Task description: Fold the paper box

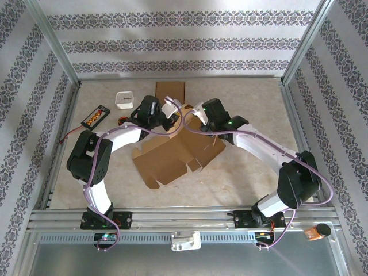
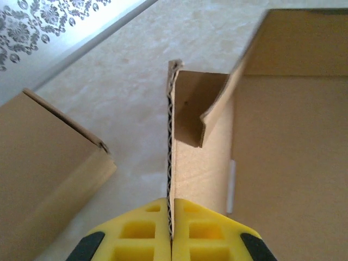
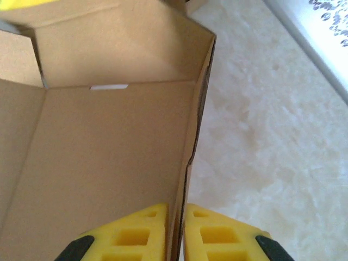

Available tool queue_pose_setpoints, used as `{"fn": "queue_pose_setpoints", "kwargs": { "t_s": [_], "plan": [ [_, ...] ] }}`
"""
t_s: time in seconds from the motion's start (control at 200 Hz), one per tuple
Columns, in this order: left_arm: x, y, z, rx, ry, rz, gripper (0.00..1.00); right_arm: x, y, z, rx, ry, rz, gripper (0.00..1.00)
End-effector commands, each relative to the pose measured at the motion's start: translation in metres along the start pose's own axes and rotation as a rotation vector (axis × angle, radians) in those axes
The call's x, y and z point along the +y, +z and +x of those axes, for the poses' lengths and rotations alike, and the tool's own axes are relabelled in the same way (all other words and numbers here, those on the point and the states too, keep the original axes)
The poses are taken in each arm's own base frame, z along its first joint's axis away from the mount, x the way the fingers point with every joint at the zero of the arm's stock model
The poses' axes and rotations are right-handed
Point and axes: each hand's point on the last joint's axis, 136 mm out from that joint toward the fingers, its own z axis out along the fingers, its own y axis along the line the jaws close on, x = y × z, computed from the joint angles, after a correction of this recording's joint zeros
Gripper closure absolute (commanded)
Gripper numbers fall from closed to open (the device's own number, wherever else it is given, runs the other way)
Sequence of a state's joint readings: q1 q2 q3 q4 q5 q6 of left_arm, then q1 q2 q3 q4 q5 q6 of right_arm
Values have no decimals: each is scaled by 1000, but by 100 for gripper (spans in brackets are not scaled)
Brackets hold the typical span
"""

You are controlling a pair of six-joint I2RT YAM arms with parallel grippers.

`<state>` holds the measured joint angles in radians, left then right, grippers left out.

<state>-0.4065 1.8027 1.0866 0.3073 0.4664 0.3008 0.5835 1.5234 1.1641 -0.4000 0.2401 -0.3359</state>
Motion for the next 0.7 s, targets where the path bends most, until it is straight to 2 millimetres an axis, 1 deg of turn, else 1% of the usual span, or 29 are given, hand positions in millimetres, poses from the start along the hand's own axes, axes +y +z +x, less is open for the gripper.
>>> {"fn": "queue_pose_setpoints", "kwargs": {
  "t_s": [0.0, 0.055, 0.13, 0.21, 0.24, 0.36, 0.425, 0.515, 0.59, 0.695],
  "plan": [
    [-21, -18, -54, -209, -40, 61, 100, -26, -9, -36, -98, -77, 168, 86],
    [-23, -21, -57, -240, -67, 53, 99, -32, -11, -42, -112, -111, 207, 86],
    [-33, -22, -61, -274, -92, 74, 98, -36, -13, -49, -139, -149, 240, 85],
    [-45, -17, -61, -291, -153, 131, 91, -37, -13, -52, -166, -162, 253, 85],
    [-49, -16, -62, -300, -176, 144, 90, -36, -13, -53, -171, -165, 256, 85],
    [-69, -8, -52, -322, -242, 204, 83, -33, -10, -53, -192, -173, 260, 84],
    [-78, -2, -43, -311, -259, 231, 82, -28, -6, -50, -198, -184, 247, 84],
    [-78, 3, -33, -293, -270, 209, 87, -25, -2, -47, -189, -182, 234, 83],
    [-76, 5, -29, -278, -260, 189, 93, -26, -7, -47, -204, -165, 230, 80],
    [-77, 8, -27, -252, -234, 194, 99, -29, -17, -47, -236, -151, 207, 79]
  ]
}}
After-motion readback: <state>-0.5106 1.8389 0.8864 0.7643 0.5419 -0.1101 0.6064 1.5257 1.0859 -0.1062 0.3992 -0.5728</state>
